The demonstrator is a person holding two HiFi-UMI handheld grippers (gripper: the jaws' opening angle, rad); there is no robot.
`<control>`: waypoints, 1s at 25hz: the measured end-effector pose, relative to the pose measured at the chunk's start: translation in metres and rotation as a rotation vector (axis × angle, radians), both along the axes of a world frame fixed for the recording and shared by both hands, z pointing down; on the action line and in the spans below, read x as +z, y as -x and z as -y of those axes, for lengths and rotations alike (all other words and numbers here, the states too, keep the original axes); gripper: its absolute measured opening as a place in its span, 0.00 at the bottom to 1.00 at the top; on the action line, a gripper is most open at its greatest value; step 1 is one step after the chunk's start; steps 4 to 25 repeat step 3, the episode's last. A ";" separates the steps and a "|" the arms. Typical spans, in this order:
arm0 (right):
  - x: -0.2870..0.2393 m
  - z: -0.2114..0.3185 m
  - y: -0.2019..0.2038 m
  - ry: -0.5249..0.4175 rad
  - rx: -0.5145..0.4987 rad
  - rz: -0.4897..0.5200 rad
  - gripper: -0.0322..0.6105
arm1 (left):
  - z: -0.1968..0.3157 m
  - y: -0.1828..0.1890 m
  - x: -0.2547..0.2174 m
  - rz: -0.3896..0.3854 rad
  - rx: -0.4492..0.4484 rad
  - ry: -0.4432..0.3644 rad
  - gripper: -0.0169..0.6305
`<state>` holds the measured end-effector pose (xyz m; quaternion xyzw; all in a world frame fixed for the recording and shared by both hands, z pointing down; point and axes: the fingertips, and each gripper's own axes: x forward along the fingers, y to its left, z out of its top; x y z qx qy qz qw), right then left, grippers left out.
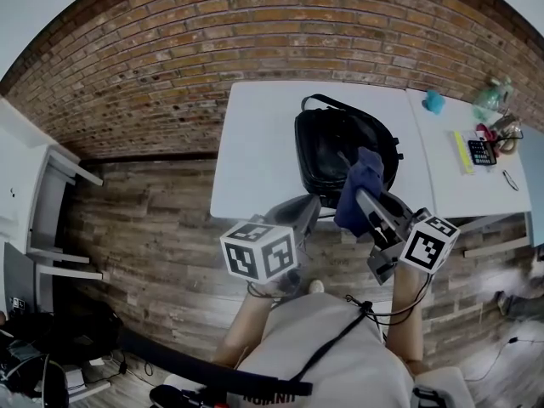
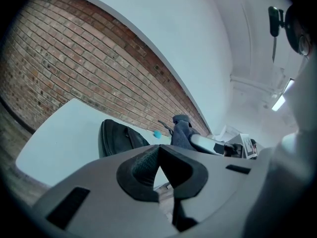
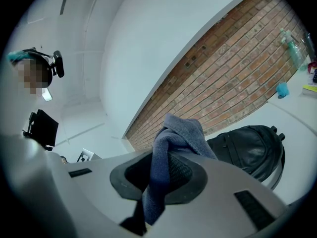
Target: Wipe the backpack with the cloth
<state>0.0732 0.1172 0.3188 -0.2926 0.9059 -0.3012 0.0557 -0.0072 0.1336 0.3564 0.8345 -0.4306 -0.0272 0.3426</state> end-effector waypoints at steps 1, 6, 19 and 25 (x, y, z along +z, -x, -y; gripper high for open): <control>0.000 0.000 0.000 0.000 0.000 0.001 0.12 | 0.000 0.000 0.000 0.001 0.001 0.000 0.03; 0.000 0.002 0.001 0.001 -0.002 0.000 0.12 | 0.001 0.000 0.001 0.003 0.001 0.000 0.03; 0.000 0.002 0.001 0.001 -0.002 0.000 0.12 | 0.001 0.000 0.001 0.003 0.001 0.000 0.03; 0.000 0.002 0.001 0.001 -0.002 0.000 0.12 | 0.001 0.000 0.001 0.003 0.001 0.000 0.03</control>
